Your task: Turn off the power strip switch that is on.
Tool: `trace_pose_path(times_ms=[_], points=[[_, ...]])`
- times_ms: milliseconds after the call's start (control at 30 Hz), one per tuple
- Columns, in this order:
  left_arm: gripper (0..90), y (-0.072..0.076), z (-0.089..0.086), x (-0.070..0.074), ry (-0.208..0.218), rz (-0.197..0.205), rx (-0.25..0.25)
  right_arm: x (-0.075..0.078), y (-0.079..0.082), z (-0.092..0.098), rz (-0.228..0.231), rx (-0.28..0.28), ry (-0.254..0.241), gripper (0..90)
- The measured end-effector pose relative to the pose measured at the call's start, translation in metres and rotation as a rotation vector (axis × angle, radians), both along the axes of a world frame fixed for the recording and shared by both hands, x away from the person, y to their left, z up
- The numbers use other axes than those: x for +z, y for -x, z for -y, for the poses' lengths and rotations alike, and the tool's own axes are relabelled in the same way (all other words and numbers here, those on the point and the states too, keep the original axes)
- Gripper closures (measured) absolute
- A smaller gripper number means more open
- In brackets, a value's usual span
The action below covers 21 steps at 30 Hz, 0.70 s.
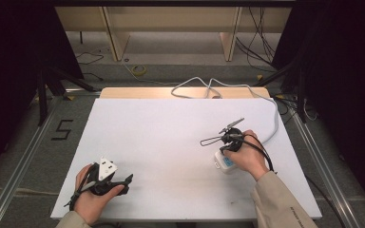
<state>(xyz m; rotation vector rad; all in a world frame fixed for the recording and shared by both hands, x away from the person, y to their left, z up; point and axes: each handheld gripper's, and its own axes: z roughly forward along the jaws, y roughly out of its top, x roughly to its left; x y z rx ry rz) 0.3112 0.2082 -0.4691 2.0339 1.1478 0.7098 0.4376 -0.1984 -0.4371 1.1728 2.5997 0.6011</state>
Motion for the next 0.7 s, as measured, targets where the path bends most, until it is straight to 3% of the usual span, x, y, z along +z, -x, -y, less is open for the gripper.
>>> trace_pose_path(times_ms=[567, 700], points=[[16.0, 0.0001, 0.0002, -0.0001, 0.001, 0.001, 0.000, -0.0014, -0.0001, 0.0012, 0.000, -0.003, -0.010, 90.0], [16.0, 0.0000, -0.0001, 0.0000, -0.001, 0.000, 0.000, -0.0019, -0.0006, 0.0038, -0.012, -0.005, -0.038, 90.0]])
